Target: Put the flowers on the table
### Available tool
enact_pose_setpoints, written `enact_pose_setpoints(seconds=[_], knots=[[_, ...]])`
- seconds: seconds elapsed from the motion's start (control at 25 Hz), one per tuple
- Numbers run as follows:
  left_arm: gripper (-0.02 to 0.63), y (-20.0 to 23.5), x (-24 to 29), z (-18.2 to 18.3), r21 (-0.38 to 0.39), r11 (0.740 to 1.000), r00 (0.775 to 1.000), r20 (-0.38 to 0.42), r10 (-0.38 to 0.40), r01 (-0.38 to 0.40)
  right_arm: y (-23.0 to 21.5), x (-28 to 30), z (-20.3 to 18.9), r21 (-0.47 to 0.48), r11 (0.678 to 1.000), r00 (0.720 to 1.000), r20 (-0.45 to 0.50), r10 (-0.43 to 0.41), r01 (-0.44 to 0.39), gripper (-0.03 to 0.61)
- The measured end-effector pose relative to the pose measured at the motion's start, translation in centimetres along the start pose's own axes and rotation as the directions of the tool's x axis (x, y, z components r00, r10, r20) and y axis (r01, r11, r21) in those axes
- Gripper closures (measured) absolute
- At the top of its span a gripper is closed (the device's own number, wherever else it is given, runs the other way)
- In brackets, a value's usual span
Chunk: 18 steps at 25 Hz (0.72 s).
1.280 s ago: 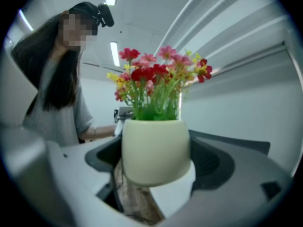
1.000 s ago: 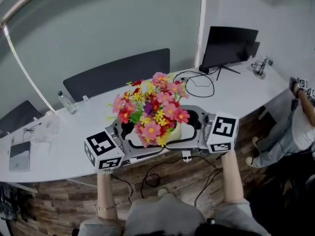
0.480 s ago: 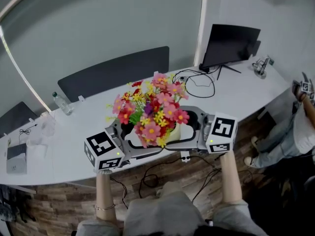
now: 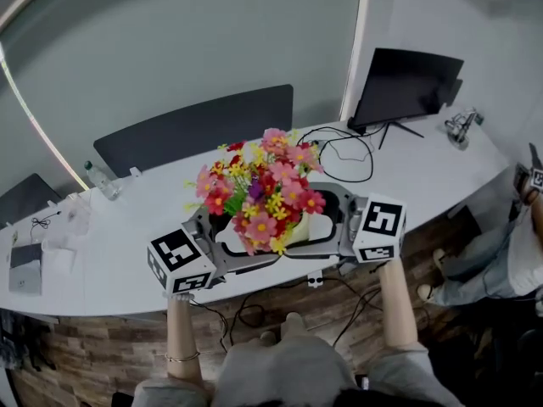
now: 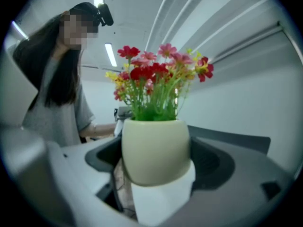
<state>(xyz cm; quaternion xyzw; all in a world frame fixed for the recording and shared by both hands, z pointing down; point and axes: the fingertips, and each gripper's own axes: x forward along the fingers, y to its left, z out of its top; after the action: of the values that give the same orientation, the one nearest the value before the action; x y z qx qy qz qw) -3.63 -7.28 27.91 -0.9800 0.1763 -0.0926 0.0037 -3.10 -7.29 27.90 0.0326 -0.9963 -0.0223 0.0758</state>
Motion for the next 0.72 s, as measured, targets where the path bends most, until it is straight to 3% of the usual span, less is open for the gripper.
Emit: enact_pose_setpoints(seconds=[0.72], knots=[[0.141, 9.1, 5.9, -2.5, -0.076, 0.995, 0.998, 0.017, 0.066, -0.064, -10.4, -0.5, -3.7, 0.038, 0.996, 0.997, -0.019, 0.081, -0.08, 0.133]])
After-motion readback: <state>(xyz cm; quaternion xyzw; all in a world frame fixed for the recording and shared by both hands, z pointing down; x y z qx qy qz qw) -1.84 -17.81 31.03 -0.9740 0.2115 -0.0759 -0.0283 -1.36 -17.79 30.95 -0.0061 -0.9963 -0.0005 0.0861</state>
